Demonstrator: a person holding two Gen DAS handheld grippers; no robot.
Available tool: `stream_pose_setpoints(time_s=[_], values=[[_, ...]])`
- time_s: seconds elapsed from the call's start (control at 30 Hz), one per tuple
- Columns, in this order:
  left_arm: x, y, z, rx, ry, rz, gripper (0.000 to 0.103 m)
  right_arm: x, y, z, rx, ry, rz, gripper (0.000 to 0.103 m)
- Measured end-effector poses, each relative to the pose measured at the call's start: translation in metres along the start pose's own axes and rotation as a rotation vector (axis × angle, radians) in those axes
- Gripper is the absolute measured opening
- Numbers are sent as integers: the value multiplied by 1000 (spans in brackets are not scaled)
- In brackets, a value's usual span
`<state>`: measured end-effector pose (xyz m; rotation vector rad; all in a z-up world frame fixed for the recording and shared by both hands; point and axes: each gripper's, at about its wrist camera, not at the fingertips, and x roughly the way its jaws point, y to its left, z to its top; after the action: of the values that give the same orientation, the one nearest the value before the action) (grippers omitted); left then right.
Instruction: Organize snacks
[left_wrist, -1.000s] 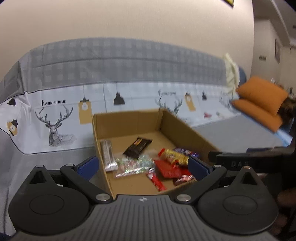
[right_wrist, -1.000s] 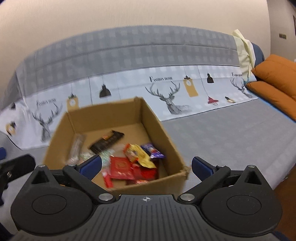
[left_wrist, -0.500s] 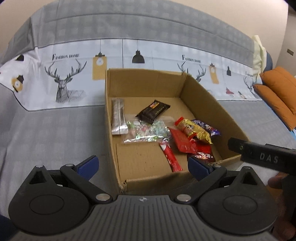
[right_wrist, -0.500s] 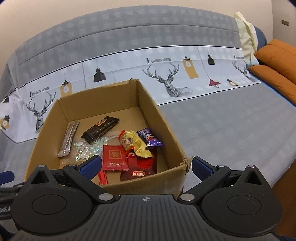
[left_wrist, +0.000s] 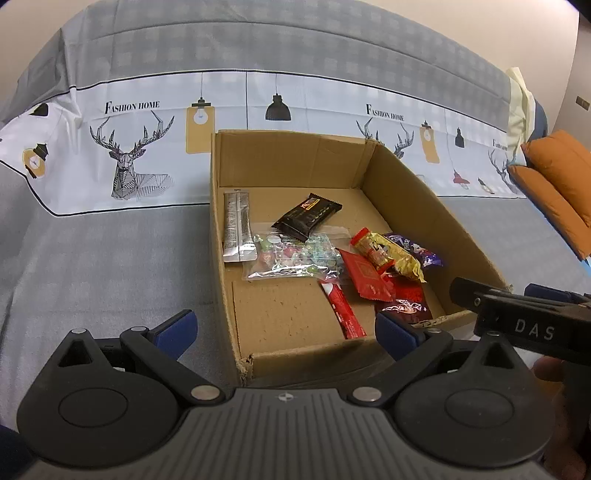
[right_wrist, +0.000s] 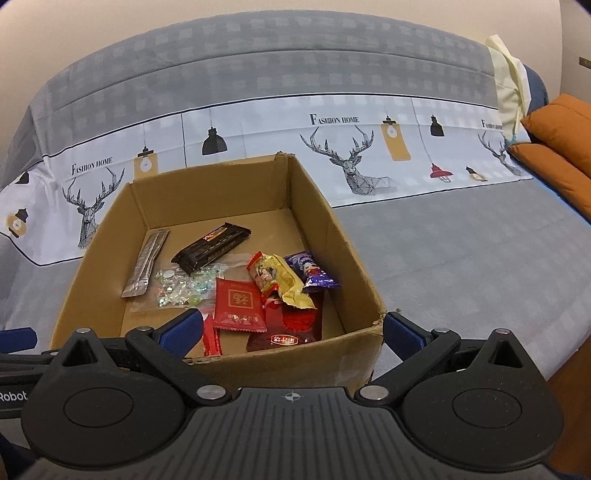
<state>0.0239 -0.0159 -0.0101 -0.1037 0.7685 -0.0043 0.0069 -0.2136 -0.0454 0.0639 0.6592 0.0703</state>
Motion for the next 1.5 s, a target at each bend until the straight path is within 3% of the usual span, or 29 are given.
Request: stream_pose_setpoints(time_s=[1.5], values=[[5,-5,-3,-5,16,-19,102,-4,6,-2,-32,-7,-5,103]])
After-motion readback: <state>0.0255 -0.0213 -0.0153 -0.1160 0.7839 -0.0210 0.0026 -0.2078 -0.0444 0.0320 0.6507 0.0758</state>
